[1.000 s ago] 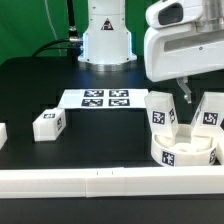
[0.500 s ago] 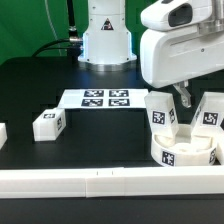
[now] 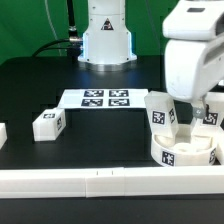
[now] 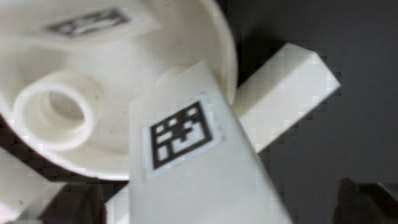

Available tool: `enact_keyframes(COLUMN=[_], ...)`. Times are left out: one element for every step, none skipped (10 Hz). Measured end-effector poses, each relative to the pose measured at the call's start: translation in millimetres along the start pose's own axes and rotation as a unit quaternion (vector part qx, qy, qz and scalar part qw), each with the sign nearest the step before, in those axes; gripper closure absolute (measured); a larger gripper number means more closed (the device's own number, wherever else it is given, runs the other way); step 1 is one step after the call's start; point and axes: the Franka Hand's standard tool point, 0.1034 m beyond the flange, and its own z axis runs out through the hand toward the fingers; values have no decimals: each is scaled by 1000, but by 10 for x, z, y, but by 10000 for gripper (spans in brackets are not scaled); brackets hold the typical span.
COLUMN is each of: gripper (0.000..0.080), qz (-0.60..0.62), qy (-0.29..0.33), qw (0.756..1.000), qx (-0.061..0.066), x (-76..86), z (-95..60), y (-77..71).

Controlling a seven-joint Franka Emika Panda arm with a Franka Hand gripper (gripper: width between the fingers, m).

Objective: Assemble stool

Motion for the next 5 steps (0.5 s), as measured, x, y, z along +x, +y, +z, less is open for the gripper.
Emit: enact_keyframes(gripper=[150, 150, 150, 150, 150], qz=[-39, -77, -107, -113, -145], qy=[-14, -19, -21, -24, -27], qw=[999, 997, 994, 993, 989], qx=[1, -5, -10, -11, -16], x=[-6, -9, -21, -39, -45], z=[33, 25, 17, 17, 14], y=[16, 40, 70, 86, 102])
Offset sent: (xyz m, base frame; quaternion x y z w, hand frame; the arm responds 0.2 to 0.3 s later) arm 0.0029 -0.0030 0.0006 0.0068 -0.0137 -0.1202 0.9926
